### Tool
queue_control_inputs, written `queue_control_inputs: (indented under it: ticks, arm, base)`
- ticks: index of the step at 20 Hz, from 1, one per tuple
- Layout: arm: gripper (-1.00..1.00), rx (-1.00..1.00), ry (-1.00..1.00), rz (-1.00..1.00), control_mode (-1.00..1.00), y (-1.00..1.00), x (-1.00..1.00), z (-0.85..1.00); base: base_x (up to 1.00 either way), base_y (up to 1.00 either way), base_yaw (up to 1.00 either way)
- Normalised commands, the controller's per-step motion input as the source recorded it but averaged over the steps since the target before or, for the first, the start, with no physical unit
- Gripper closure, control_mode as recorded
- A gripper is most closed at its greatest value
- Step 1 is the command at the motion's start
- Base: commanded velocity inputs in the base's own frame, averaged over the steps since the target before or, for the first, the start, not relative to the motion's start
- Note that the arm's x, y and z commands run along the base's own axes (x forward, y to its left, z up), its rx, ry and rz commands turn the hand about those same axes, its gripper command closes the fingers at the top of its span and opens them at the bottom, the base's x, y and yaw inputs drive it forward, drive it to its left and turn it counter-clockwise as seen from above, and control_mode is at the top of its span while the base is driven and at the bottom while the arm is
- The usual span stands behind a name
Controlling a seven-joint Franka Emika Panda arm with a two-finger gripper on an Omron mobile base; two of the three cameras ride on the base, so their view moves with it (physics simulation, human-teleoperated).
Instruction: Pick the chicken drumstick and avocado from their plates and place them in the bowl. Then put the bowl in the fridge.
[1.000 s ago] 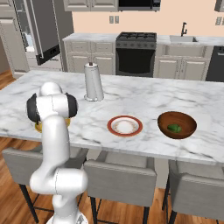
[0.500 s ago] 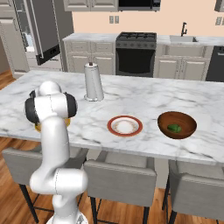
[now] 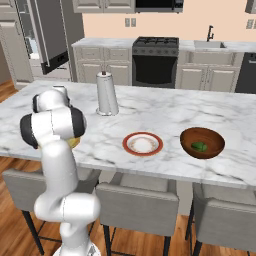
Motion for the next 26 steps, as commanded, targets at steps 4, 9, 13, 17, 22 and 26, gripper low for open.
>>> queue_control_inputs:
  ticks: [4, 9, 13, 17, 22, 26]
  arm:
    - [1.00, 0.00, 0.07, 0.00, -1.00, -0.52, -0.20, 0.36]
    - [1.00, 0.00, 0.00, 0.00, -1.00, -0.53, -0.27, 0.39]
    - [1.00, 0.00, 0.00, -0.01, -1.00, -0.49, -0.18, 0.32]
    - [1.00, 0.00, 0.00, -0.06, -1.00, -0.51, -0.13, 0.27]
    - [1.00, 0.00, 0.00, -0.12, -1.00, -0.57, -0.08, 0.17]
    - [1.00, 0.00, 0.00, -0.14, -1.00, -0.66, -0.09, 0.09]
  base:
    - [0.00, 0.00, 0.00]
    - [0.00, 0.00, 0.00]
    - [0.00, 0.00, 0.00]
    - [0.00, 0.00, 0.00]
    - [0.00, 0.00, 0.00]
    - [0.00, 0.00, 0.00]
